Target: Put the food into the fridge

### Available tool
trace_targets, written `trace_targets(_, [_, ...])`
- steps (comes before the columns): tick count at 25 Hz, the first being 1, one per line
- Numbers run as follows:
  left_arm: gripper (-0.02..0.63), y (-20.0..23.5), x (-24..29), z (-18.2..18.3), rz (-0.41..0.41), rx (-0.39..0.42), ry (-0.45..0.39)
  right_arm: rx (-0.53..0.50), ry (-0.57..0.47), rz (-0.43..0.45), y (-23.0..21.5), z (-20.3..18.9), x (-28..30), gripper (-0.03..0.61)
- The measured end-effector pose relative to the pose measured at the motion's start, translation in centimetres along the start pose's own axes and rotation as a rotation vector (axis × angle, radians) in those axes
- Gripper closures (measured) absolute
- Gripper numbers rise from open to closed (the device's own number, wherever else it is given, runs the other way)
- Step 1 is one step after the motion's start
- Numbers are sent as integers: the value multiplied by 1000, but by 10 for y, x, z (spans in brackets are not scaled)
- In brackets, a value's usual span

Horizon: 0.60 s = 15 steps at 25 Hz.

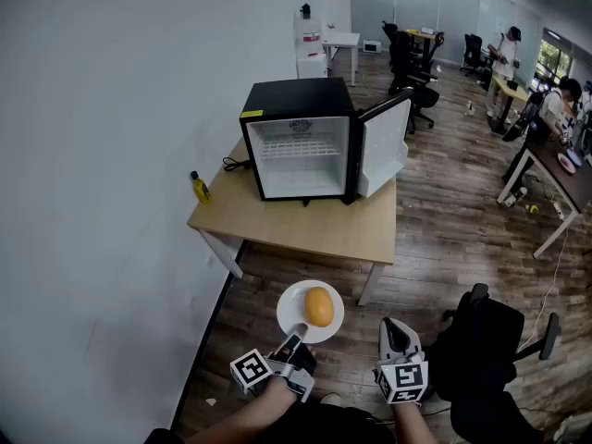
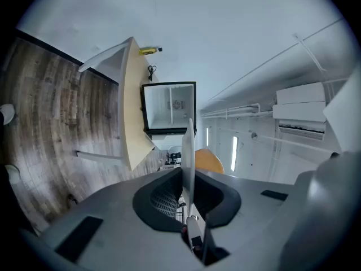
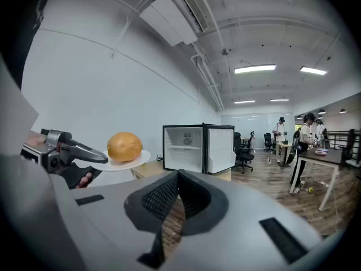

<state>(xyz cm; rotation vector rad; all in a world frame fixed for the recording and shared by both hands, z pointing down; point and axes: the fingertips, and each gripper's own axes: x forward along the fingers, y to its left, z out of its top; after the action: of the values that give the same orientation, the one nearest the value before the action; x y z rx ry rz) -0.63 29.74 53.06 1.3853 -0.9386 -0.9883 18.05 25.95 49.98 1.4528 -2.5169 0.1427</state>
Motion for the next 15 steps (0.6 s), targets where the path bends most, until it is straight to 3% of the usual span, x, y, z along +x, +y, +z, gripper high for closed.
trace_targets(7, [581, 2, 3, 4, 1, 19, -15, 77, -74, 28, -4, 8, -6, 518])
trace_targets(15, [581, 12, 8, 0, 17, -10, -17, 90, -62, 20, -9, -1, -6, 518])
